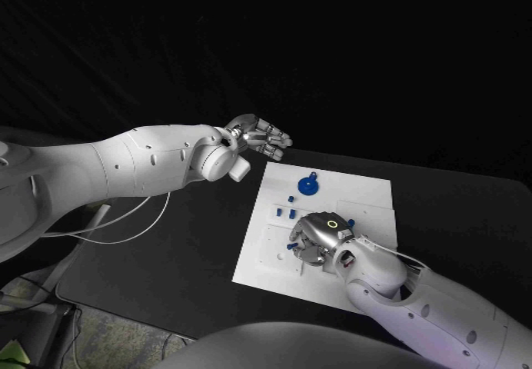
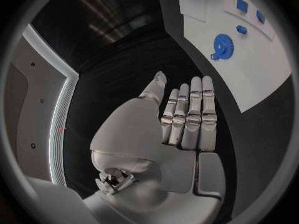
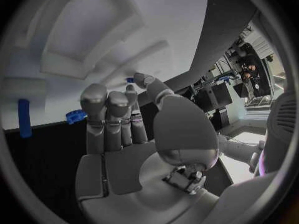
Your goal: Assemble the parts on the task board
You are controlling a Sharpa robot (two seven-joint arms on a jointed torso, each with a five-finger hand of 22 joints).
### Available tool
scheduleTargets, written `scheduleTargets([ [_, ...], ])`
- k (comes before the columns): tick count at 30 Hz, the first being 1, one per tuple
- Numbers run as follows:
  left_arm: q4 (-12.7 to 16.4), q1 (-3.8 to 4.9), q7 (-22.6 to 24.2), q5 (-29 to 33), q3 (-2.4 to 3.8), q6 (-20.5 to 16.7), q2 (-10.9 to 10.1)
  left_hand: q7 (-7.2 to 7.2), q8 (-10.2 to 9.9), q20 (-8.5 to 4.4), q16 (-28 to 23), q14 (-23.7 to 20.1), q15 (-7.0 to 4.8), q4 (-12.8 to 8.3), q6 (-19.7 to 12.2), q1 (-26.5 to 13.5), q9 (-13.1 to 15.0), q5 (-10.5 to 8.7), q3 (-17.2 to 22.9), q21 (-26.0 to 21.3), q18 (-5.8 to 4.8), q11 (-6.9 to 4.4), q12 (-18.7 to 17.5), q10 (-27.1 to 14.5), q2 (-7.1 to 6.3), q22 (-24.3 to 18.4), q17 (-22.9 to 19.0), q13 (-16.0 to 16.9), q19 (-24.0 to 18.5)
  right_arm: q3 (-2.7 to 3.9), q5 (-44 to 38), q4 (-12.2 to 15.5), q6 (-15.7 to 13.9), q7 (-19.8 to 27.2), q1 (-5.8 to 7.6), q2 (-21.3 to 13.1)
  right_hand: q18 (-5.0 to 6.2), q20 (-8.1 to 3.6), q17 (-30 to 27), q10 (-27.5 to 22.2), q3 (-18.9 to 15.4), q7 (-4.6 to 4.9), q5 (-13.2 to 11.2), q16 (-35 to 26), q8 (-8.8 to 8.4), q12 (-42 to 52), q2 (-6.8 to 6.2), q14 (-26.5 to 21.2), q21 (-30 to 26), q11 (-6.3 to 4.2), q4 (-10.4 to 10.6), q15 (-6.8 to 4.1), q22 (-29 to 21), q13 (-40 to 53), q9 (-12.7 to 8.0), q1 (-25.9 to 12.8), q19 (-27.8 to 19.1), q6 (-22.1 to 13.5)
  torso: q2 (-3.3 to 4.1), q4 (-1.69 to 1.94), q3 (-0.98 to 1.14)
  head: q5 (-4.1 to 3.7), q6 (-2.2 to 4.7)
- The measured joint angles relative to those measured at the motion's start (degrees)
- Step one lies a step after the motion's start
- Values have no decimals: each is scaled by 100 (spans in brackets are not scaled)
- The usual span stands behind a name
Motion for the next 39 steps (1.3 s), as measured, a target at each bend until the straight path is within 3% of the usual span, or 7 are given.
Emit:
scheduleTargets([
  [4,3,0,6,0,0,0,3,0,0,0,0,0,0,0,0,0,0,0,0,0,0,0,0,0,0,0,0,0,0,-10,-5,-10,19,17,8,31,0,0,12,33,-1,-53,0,27,0,28,30,0,48,-33,0,0,0,22,25,-30,0,116,0,-2,1,4,-3],
  [23,6,1,3,-7,0,5,6,0,0,0,0,0,0,-11,0,0,0,0,35,33,0,0,0,0,0,-1,-1,0,0,-60,-154,-90,272,44,92,144,1,0,39,118,15,-85,16,83,0,207,130,0,165,-75,-14,0,-1,140,56,21,0,292,0,-7,4,25,-27],
  [31,6,1,-13,-32,-2,14,10,0,0,0,0,0,0,-11,0,0,0,0,35,33,0,0,0,0,0,-6,-1,0,0,-68,-270,-161,326,14,123,214,0,0,44,136,17,-108,-17,83,-12,160,130,17,178,-93,-13,-17,-1,129,258,21,0,416,0,-3,5,26,-47],
  [36,4,2,-27,-58,-3,24,16,0,0,21,0,0,0,-24,0,22,0,0,48,33,0,0,0,-1,-22,-6,-1,0,-22,-79,-330,-198,352,-19,136,263,0,0,43,135,33,-89,249,83,-11,59,130,17,178,-93,-30,-17,-1,79,447,21,0,334,0,-4,5,26,-54],
  [39,3,2,-39,-83,-4,33,19,0,0,21,0,0,0,-24,0,23,0,0,48,33,0,0,0,0,-22,-11,-1,0,-22,-87,-367,-206,373,-43,143,282,0,0,39,103,48,-72,290,83,-11,5,106,17,178,-60,-44,-17,-1,49,543,-2,0,274,0,-5,6,29,-61],
])
